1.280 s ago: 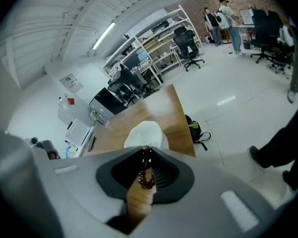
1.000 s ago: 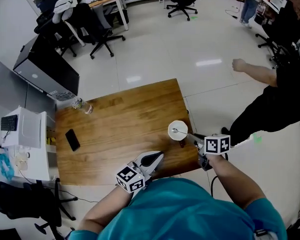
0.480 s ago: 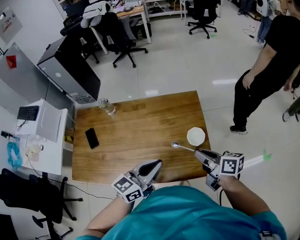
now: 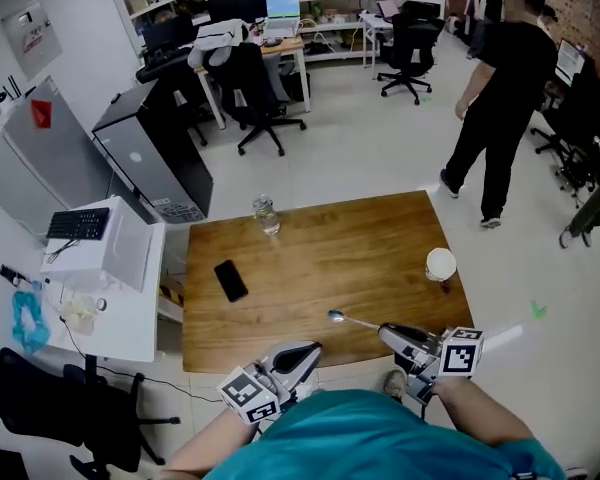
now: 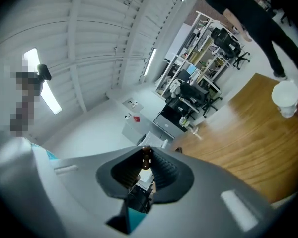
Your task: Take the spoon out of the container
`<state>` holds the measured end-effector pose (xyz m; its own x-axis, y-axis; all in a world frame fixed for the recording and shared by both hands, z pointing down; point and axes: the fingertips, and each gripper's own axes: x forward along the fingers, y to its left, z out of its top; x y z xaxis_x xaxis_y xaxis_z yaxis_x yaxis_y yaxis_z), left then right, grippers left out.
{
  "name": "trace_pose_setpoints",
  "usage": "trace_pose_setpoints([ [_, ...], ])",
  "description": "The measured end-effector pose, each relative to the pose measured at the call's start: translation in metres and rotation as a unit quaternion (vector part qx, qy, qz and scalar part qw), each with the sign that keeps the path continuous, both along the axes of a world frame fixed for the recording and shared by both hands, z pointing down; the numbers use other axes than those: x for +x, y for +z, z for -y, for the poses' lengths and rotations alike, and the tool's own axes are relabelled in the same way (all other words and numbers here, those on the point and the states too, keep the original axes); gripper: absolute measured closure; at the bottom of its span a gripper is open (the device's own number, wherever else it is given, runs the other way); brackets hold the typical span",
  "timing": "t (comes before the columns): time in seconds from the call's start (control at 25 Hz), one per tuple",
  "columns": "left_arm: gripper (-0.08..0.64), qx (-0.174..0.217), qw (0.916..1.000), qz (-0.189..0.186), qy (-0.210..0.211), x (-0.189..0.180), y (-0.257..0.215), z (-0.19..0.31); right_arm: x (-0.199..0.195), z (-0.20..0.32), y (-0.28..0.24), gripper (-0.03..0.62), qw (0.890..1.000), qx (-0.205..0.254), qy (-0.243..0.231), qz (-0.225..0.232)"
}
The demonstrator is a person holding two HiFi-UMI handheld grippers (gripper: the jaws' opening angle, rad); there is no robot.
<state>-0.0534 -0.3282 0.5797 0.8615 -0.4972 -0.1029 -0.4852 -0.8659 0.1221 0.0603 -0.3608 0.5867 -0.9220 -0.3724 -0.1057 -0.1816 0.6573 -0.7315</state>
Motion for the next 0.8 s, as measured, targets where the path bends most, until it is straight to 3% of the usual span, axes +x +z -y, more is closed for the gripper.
trace_pose_setpoints([
  [0.24, 0.561, -0.005, 1.0000, -0.001, 0.001, -0.042, -0.010, -0.065, -0.038, -0.072, -0.034, 0.545, 1.000, 0.024, -0.001, 0.009],
  [0.64, 0.561, -0.032, 0.9985, -0.010, -0.042, -0.021, -0.027, -0.192, 0.001, -0.191, -0.047, 0.545, 0.999, 0.038, -0.001, 0.037],
  [0.8, 0.561, -0.025, 0.9986, -0.004, -0.047, -0.028, -0.049, -0.251, -0.004, -0.240, -0.057, 0.545, 0.999, 0.029, -0.006, 0.041],
])
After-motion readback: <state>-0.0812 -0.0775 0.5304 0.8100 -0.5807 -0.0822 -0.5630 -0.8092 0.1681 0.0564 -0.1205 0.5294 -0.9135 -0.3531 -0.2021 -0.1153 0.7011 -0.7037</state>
